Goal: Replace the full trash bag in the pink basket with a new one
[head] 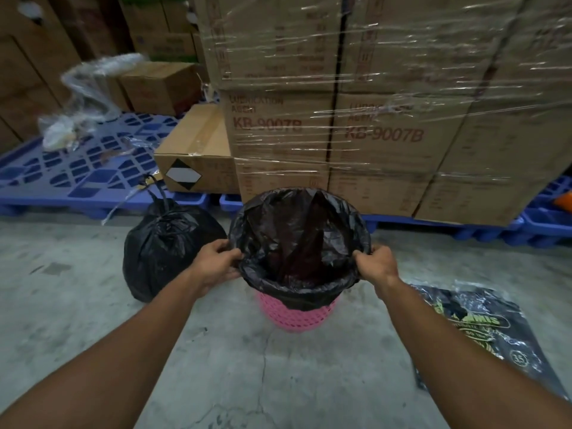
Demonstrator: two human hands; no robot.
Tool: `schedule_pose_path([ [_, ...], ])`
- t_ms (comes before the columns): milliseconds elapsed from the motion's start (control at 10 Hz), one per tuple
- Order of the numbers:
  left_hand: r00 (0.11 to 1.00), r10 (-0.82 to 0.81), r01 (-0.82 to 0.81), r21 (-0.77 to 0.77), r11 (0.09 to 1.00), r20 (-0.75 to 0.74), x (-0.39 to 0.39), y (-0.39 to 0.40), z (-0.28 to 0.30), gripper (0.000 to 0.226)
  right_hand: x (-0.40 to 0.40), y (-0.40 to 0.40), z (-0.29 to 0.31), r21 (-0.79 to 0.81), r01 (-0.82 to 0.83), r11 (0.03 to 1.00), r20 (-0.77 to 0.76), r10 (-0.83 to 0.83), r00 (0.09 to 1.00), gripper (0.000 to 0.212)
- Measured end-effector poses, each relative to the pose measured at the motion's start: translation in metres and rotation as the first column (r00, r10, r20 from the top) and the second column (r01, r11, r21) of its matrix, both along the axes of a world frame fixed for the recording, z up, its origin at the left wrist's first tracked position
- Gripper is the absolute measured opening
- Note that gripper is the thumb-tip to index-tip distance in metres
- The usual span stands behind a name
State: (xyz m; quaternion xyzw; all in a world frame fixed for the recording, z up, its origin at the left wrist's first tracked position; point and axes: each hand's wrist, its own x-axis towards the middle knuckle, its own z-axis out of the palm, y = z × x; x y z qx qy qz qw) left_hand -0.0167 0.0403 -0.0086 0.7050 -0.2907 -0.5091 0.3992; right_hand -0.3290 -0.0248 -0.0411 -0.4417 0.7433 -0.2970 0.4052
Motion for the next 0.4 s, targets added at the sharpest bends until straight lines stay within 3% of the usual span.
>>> schedule_pose_path([
  [100,0.997,-0.011,0.012,-0.013,1.000,0.071,-0.007,-0.007,-0.001,0.022,-0.008,0.002,-0.004,-0.009,0.015,1.000,0.028,-0.015,0.999,0.017],
  [300,0.992,-0.076,0.073,0.028,0.997,0.101,-0.014,-0.010,0.002,0.025,-0.020,0.006,0.012,0.062,-0.062,0.996,0.165,0.051,0.985,0.013],
  [400,0.986,-0.100,0.095,0.047,0.994,0.133,-0.014,-0.010,0.010,0.045,-0.020,0.017,0.034,0.095,-0.121,0.988,0.235,0.096,0.967,0.017],
])
